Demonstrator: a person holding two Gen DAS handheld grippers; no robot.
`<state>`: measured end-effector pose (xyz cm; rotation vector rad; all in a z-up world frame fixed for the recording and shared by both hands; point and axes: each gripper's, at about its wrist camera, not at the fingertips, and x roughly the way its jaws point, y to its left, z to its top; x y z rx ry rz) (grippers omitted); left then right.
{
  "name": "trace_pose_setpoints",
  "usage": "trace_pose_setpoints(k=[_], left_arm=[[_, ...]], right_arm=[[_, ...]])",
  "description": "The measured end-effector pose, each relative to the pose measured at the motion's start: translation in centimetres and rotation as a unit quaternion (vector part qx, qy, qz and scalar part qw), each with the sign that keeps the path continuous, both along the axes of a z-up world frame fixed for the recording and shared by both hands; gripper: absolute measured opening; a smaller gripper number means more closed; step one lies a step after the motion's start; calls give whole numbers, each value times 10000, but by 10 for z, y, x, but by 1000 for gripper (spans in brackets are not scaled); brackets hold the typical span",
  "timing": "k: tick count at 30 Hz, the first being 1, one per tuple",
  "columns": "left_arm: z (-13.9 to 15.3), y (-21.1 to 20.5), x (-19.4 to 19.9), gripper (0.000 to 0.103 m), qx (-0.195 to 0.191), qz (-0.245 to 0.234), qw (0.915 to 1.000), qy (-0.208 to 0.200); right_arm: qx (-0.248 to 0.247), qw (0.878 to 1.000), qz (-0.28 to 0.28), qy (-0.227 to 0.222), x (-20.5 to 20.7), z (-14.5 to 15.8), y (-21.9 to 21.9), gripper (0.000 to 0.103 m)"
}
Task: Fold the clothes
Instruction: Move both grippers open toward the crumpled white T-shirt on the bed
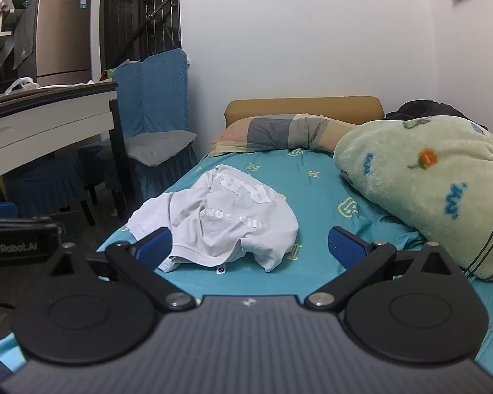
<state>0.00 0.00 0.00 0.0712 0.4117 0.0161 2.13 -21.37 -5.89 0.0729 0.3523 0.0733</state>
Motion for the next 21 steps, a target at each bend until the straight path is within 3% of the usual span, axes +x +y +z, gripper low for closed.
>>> trace_pose_setpoints(k=[21], left_arm=[[-8, -1, -5, 103, -16, -167, 9999, 42]], right_arm=[[-10, 9999, -4, 162, -1, -3, 2, 103]])
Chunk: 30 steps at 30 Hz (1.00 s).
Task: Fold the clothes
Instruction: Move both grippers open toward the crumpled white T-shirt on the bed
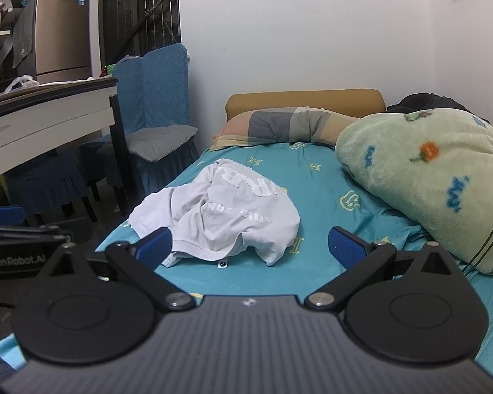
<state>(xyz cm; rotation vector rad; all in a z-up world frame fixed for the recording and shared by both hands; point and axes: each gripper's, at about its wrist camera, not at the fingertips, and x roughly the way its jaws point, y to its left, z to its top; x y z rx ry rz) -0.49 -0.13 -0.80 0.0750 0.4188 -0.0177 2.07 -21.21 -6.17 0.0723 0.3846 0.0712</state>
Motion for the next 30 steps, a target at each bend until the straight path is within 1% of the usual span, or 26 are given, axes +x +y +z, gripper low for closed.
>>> trace_pose_setpoints(k=[14, 19, 22, 25, 28, 30], left_arm=[[0, -6, 4, 103, 74, -27, 9999, 112], [-1, -7, 5, 103, 87, -10, 9999, 82], [0, -7, 5, 103, 61, -48, 10000, 49], [1, -7, 5, 103, 60, 8, 9999, -107], [3, -5, 9, 103, -66, 6, 9997, -222], [3, -5, 16, 103, -145, -57, 9994, -307]], right_arm=[[-13, 9999, -158, 6, 0, 2, -6, 103], [30, 9998, -198, 50, 2, 3, -11, 103], [51, 9996, -262, -31, 1, 5, -11, 103], [208, 9992, -324, -134, -2, 6, -15, 103], [391, 9984, -307, -281, -3, 7, -19, 103], [316, 9978, -396, -420, -2, 8, -19, 103]])
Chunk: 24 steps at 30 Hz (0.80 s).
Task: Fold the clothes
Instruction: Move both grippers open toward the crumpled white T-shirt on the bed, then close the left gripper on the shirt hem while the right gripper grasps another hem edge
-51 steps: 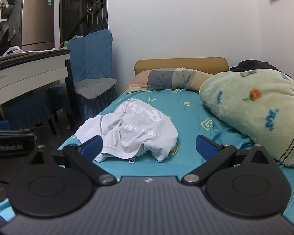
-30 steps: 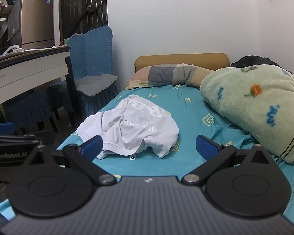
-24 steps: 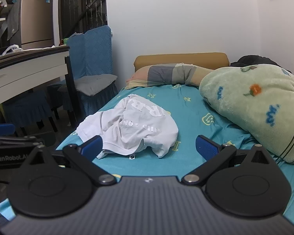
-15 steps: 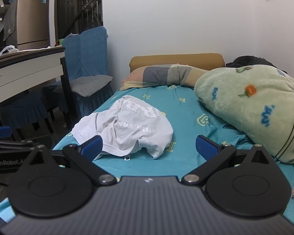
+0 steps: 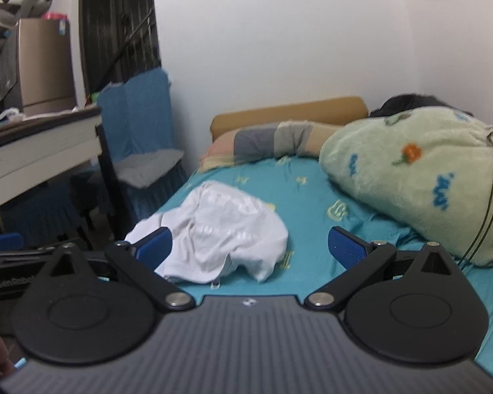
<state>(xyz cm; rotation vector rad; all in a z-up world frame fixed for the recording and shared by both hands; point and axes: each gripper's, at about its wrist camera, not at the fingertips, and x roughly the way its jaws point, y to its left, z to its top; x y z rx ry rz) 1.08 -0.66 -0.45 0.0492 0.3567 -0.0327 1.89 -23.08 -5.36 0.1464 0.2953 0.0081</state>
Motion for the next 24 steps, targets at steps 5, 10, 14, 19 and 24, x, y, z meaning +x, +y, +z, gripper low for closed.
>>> trace_pose_setpoints(k=[5, 10, 14, 19, 24], left_arm=[[-5, -6, 26, 103, 60, -115, 9996, -262], [-31, -7, 113, 103, -208, -22, 9873, 1578], [-77, -2, 160, 103, -337, -1, 9768, 2114], [-131, -9, 187, 98, 280, -387, 9774, 2058], [-156, -24, 205, 90, 823, -631, 9779, 1815]], right_arm=[[-42, 9999, 113, -120, 18, 13, -3, 103], [185, 9995, 246, -92, 60, 24, -20, 99], [58, 9984, 422, 382, 115, 3, -25, 99], [-412, 9895, 851, 1093, 165, -57, -11, 86], [-1293, 9702, 1265, 1615, 198, -107, 18, 84]])
